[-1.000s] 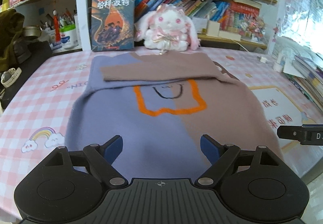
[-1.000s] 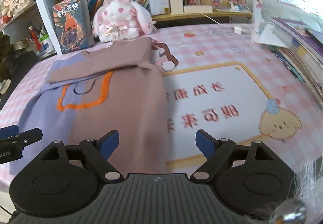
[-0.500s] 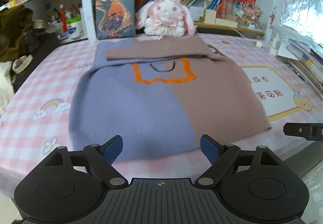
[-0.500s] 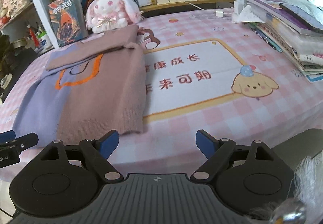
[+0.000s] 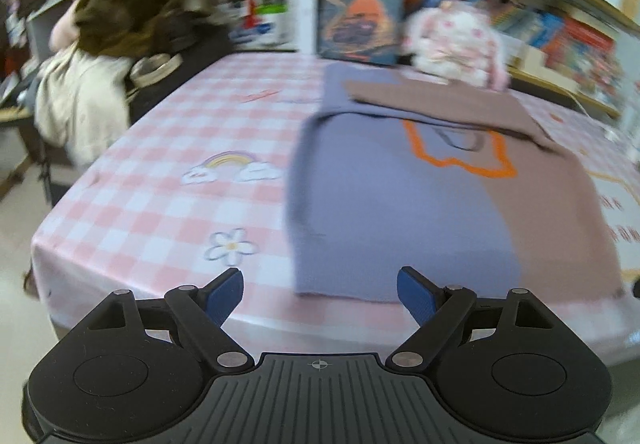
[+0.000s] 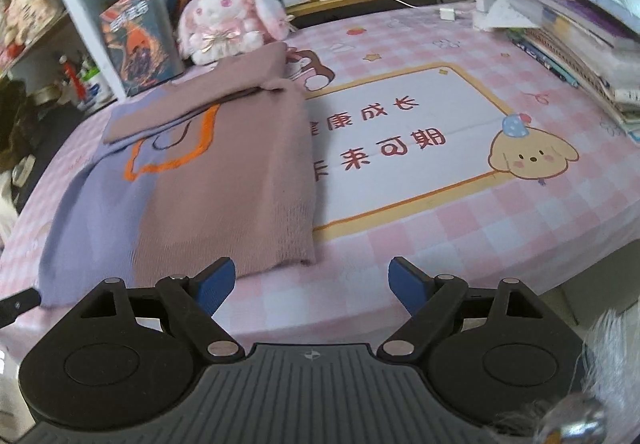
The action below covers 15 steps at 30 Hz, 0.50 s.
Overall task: Fold clothes
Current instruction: 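Grasp the mauve hem with the right gripper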
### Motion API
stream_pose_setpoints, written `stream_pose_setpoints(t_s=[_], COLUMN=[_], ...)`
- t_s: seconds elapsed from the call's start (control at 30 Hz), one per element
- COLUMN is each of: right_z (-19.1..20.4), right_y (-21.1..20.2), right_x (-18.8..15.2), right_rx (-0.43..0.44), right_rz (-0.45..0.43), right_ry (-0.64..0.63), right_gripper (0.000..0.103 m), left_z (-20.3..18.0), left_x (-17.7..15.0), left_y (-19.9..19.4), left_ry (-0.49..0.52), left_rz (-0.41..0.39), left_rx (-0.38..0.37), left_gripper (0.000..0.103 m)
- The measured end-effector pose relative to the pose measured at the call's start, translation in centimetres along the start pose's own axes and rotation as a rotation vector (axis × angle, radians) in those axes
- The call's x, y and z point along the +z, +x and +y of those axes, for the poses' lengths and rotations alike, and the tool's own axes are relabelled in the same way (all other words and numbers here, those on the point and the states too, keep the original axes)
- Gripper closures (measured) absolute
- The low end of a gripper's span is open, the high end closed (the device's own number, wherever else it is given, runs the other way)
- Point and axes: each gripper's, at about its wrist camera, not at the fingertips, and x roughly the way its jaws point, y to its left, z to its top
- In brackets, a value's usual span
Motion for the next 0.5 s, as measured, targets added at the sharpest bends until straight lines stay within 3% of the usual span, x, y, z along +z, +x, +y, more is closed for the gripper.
stream_pose_setpoints(t_s=[0.13, 0.23, 0.33, 0.5], right_z=[-0.4, -0.7, -1.0, -0.8], right_y=[1.1, 2.1, 3.2, 4.5], right_x=[1.1, 1.9, 2.4, 3.1], right_rx=[0.005, 0.008, 0.005, -0.006], right_rz=[0.007, 0.025, 0.051, 0.073], right_ry=[0.043, 0.083, 0.123, 0.151], right_gripper=[0.023, 0.034, 0.048, 0.055], left_z=[1.6, 2.4, 2.8, 3.0], left_x=[1.0, 1.6, 2.0, 2.7], left_y=[1.4, 2.8, 4.0, 5.6], left_ry=[-0.083, -0.114, -0.133, -0.148], left_rz=[0.017, 0.038, 0.064, 0.096], left_rx=[-0.022, -0.031, -0.032, -0.038], left_gripper=[0.018, 0.02, 0.032, 0.067])
